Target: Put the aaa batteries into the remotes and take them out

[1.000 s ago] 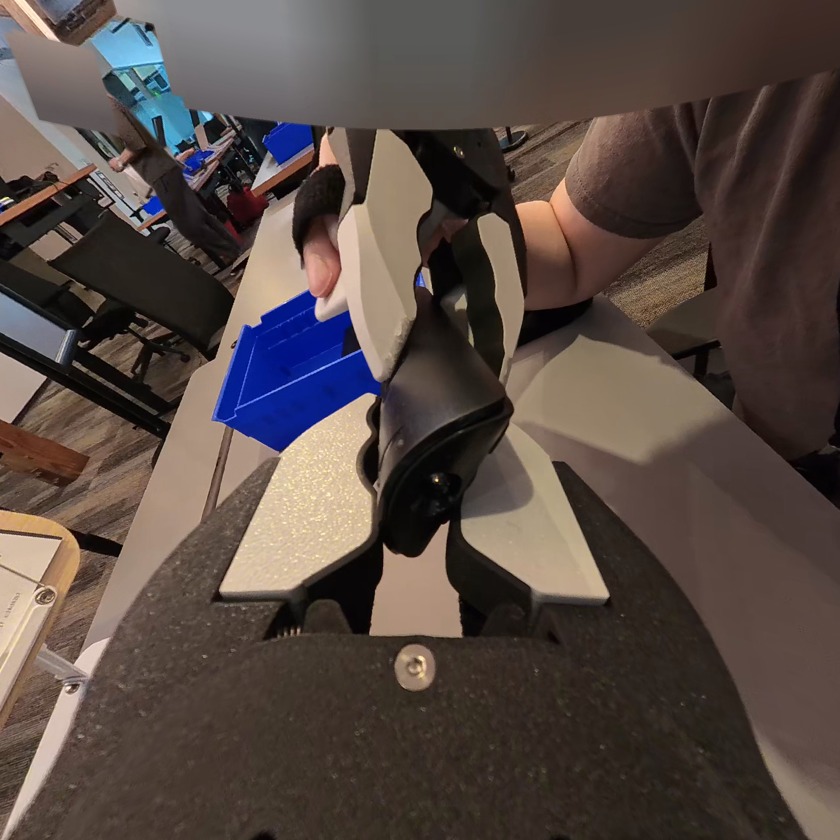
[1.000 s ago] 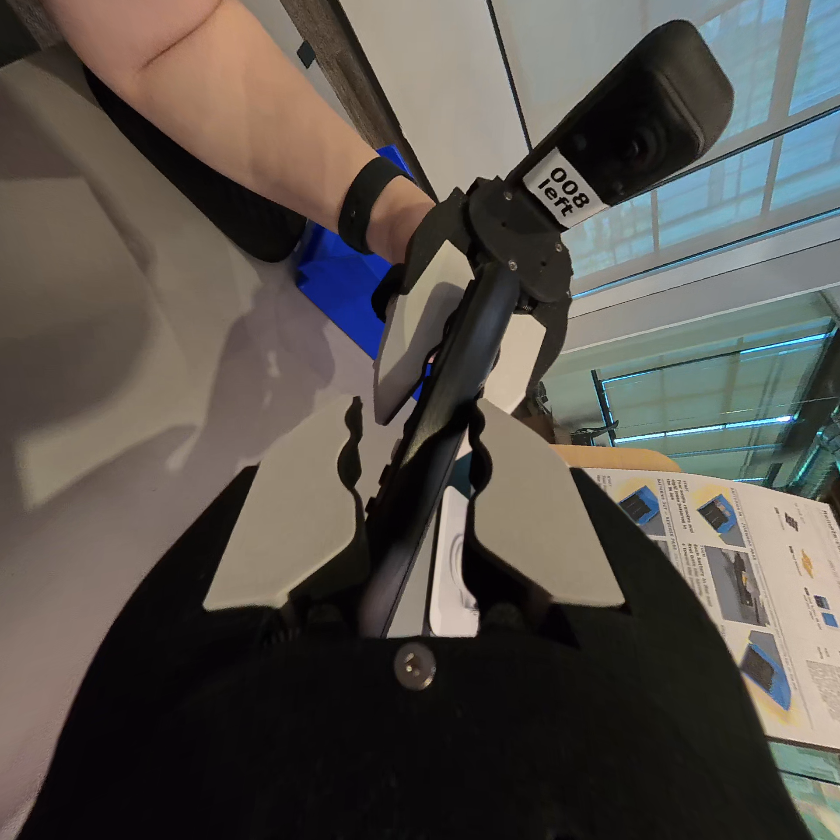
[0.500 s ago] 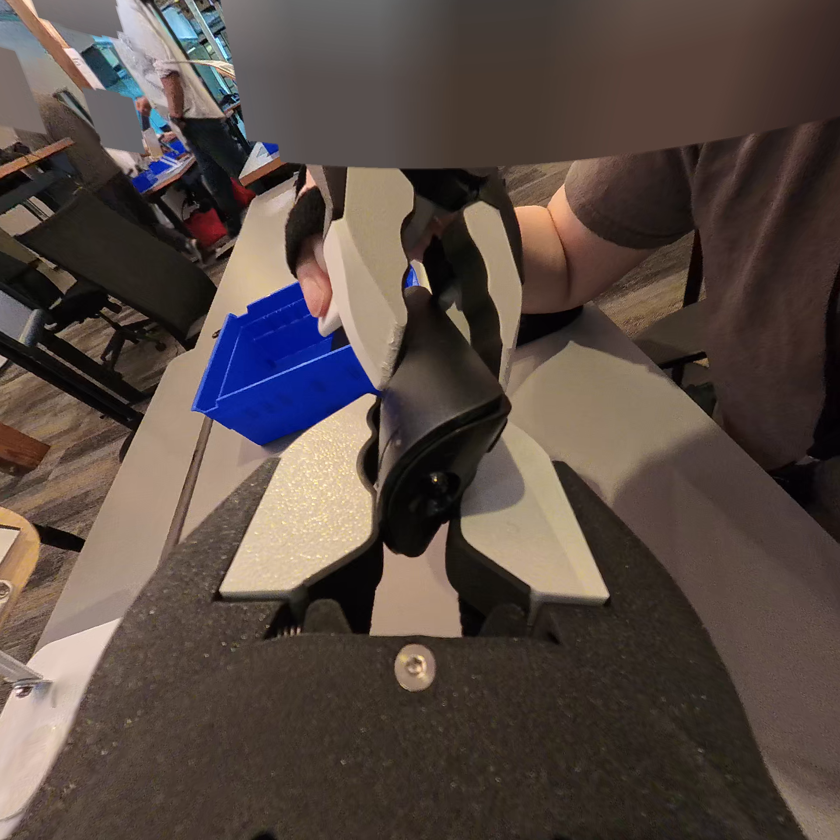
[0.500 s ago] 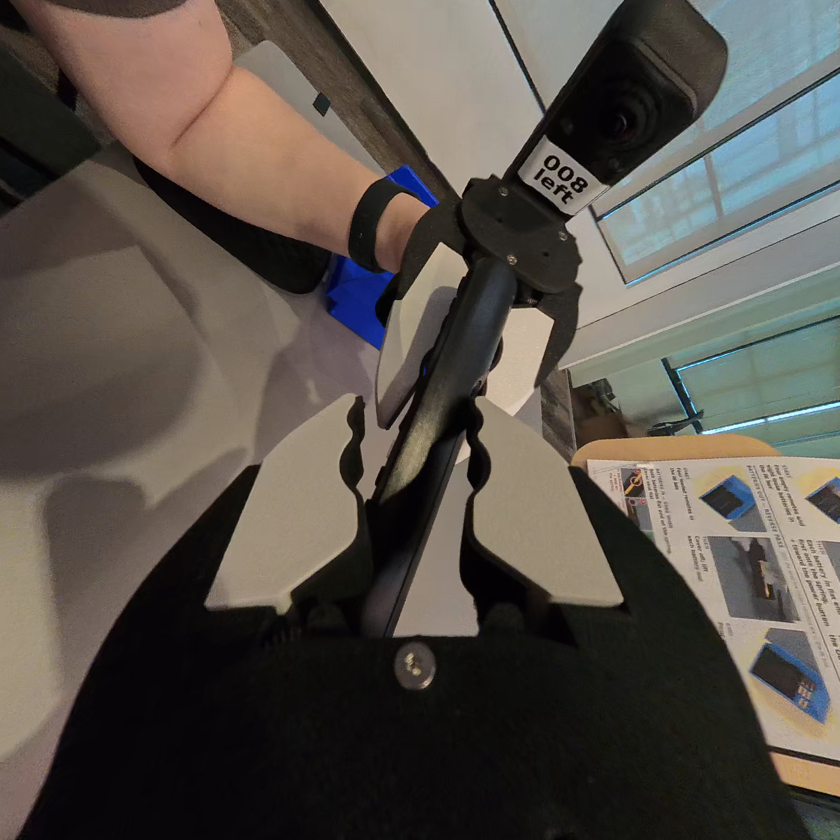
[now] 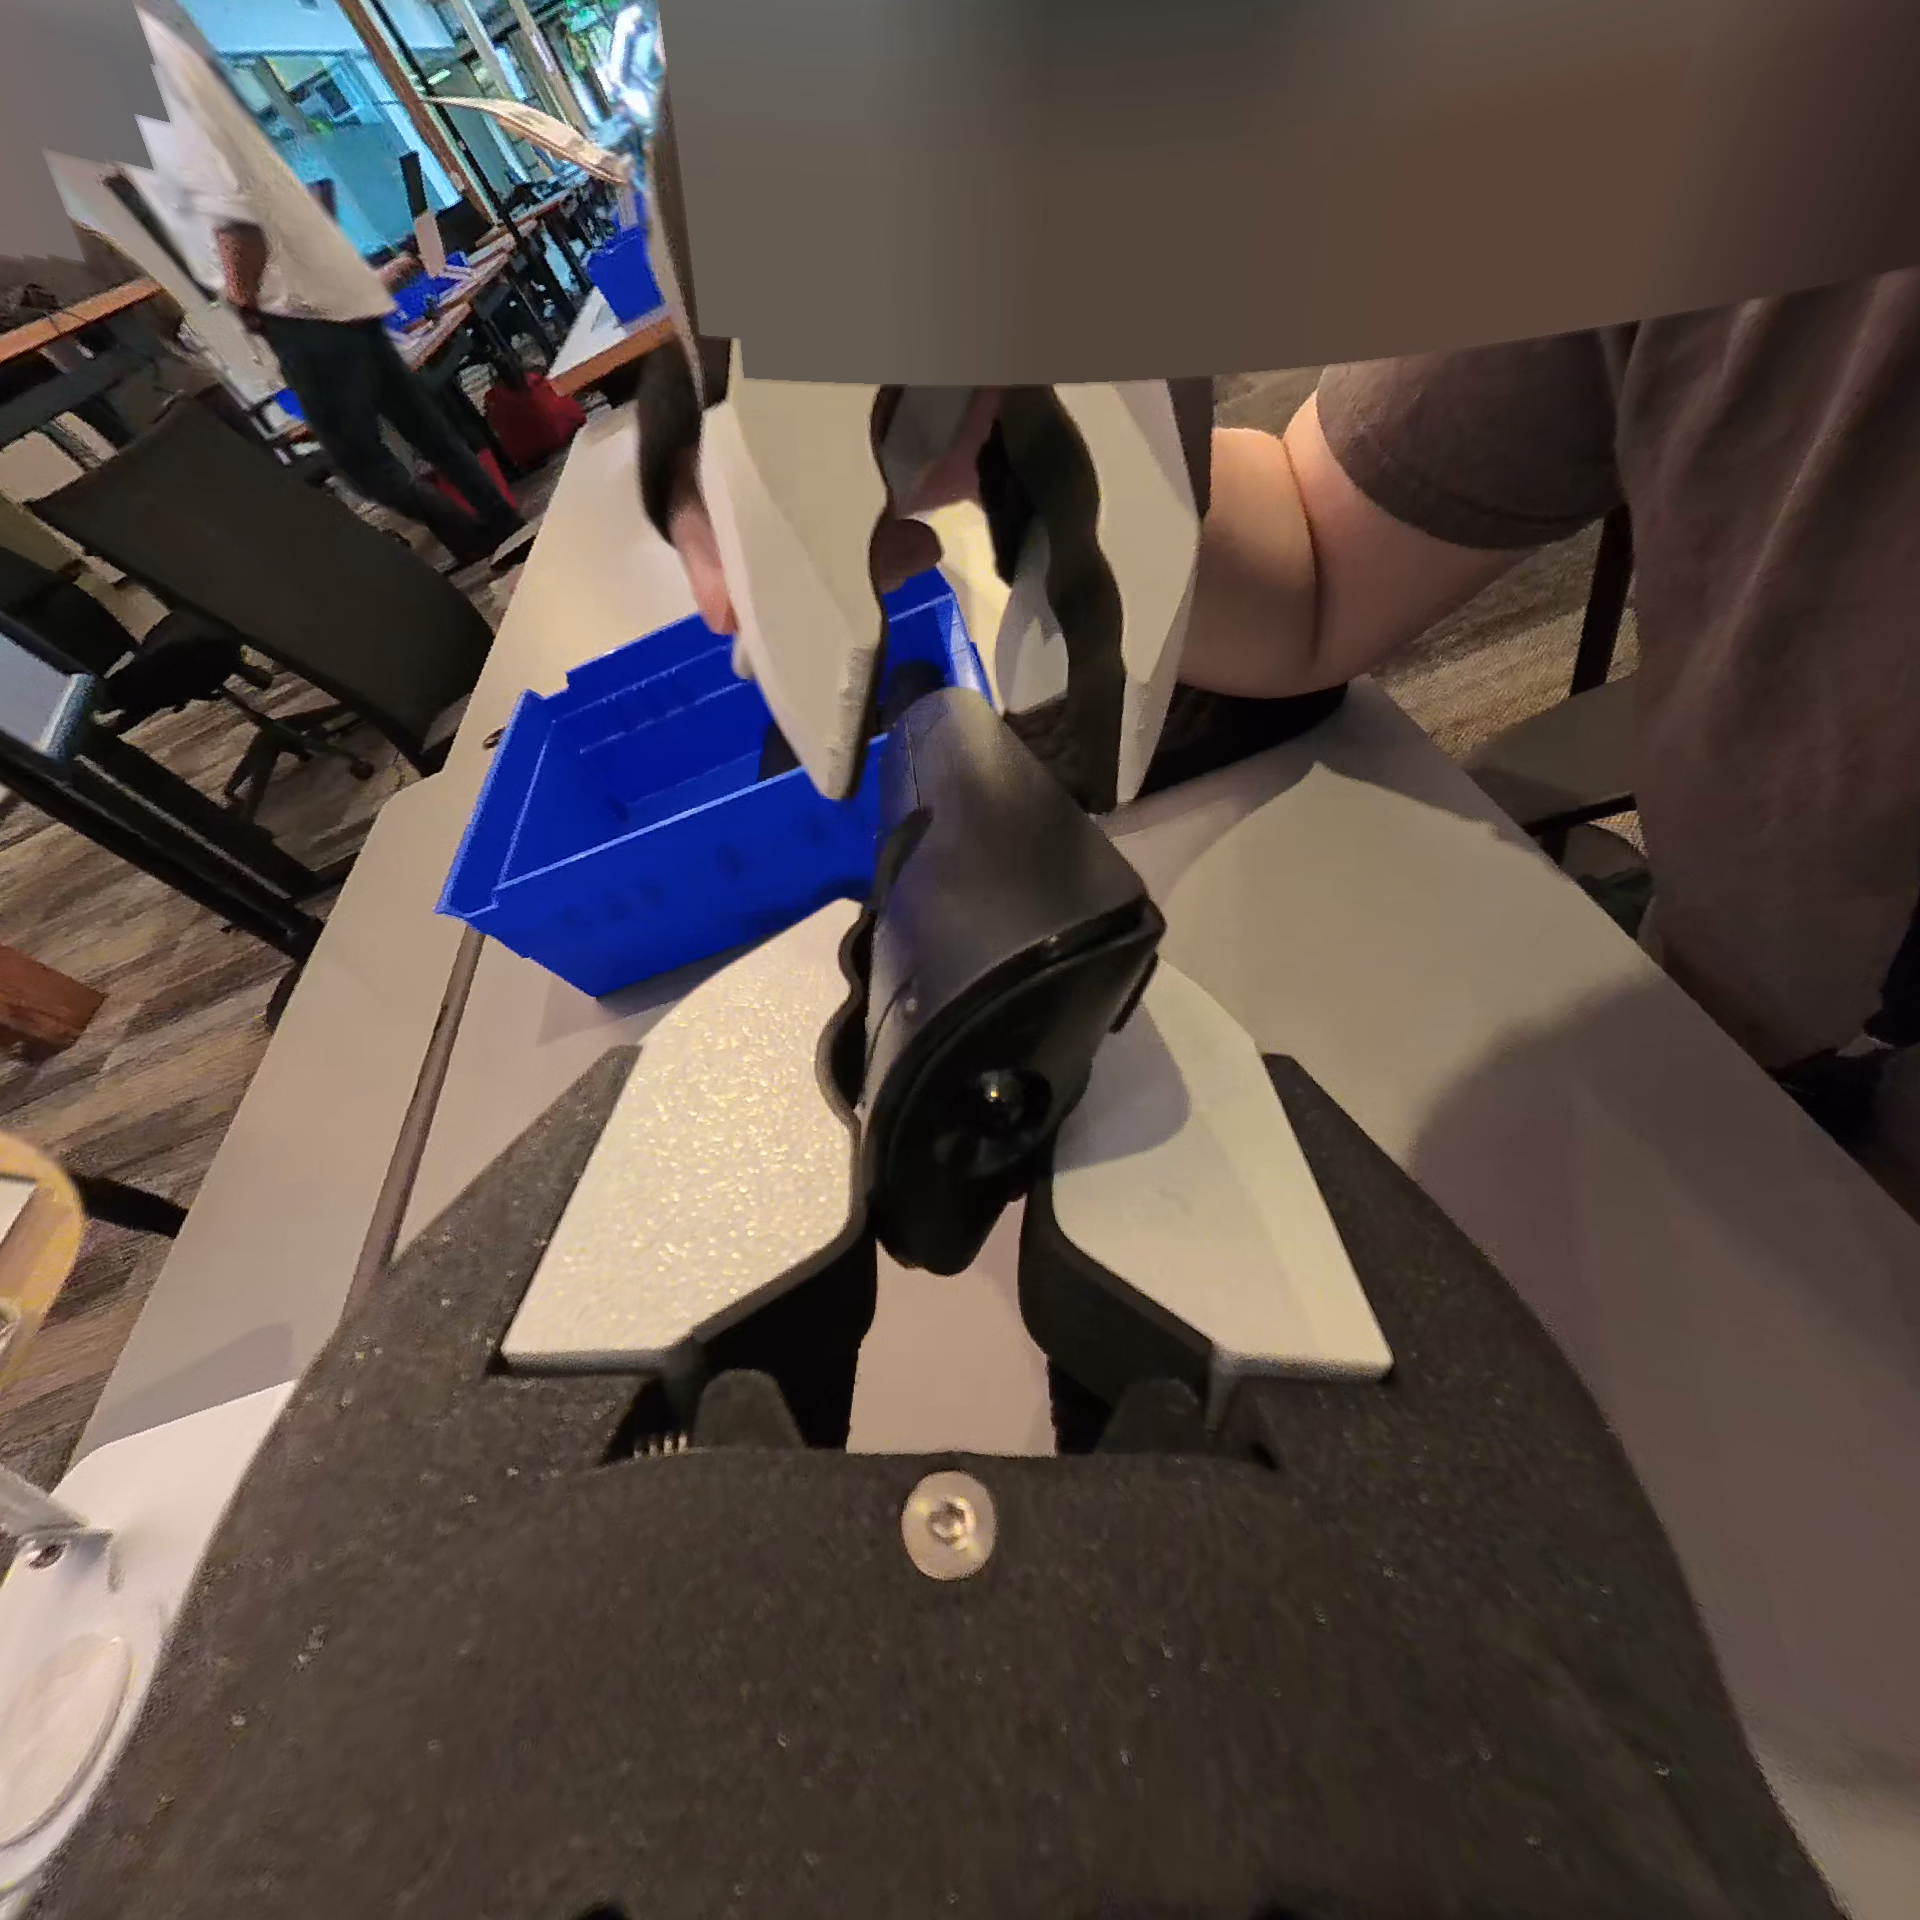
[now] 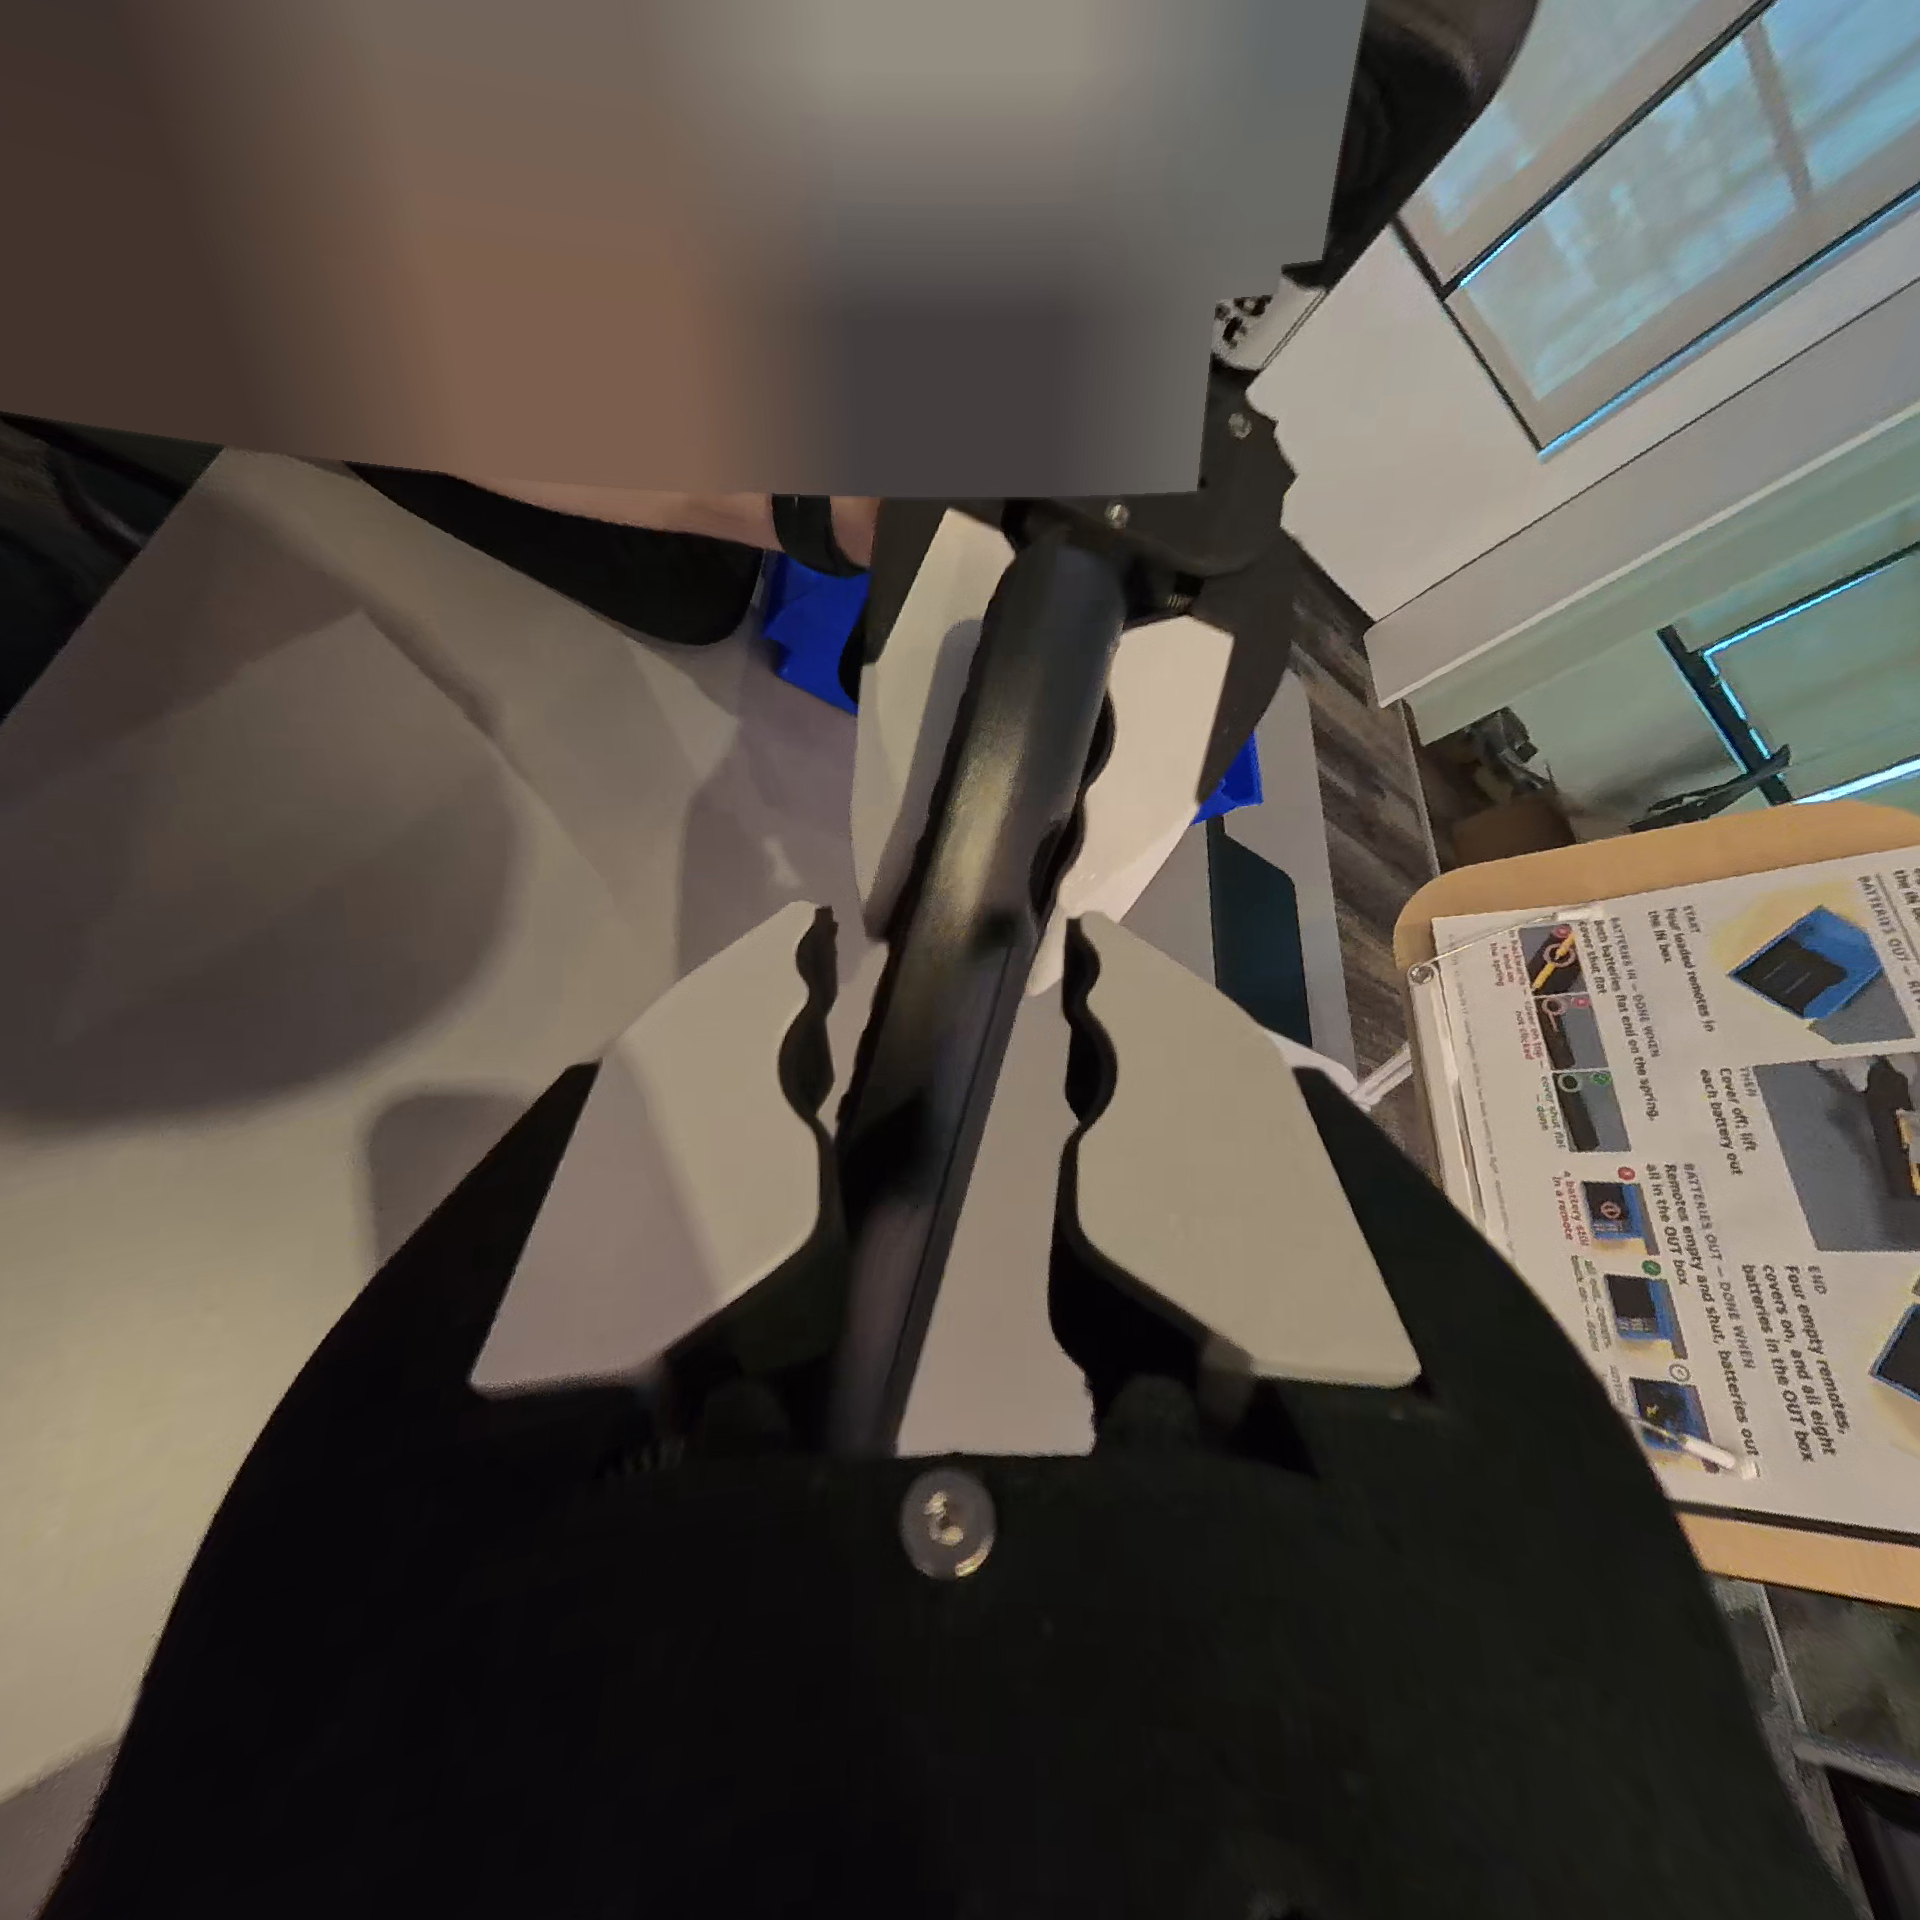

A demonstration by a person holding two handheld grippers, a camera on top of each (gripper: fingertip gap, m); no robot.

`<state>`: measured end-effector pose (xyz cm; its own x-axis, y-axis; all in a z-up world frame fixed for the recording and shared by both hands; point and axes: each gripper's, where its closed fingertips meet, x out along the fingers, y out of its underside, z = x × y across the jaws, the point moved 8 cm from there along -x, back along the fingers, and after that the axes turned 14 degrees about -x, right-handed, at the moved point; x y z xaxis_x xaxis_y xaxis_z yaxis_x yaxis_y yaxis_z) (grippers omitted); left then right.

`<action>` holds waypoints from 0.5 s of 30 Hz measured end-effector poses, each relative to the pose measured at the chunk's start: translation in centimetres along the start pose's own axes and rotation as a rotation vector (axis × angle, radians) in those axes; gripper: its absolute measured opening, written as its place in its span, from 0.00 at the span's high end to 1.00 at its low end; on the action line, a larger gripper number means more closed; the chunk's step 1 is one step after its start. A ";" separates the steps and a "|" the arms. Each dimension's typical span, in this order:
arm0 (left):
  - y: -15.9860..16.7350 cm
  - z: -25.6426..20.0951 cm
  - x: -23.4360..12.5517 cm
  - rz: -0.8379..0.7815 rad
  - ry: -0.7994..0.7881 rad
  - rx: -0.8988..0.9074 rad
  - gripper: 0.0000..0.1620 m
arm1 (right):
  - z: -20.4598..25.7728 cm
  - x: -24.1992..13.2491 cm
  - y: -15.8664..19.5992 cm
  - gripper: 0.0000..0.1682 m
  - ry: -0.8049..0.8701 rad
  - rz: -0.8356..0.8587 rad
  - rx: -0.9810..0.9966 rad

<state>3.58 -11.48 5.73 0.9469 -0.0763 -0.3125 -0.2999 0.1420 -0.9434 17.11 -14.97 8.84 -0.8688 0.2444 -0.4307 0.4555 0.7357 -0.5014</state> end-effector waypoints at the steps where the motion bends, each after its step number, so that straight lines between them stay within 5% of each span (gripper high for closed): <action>1: 0.0 -0.1 0.3 0.001 0.012 -0.001 0.83 | 0.1 0.1 -0.1 0.74 -0.001 -0.007 -0.006; 15: -0.4 -1.0 0.7 0.047 -0.022 0.077 0.83 | 0.9 0.5 -0.4 0.81 -0.014 -0.037 -0.102</action>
<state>4.28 -12.52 5.76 0.9345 -0.0465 -0.3528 -0.3348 0.2207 -0.9161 16.70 -15.71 8.11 -0.8815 0.2074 -0.4243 0.4003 0.8048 -0.4383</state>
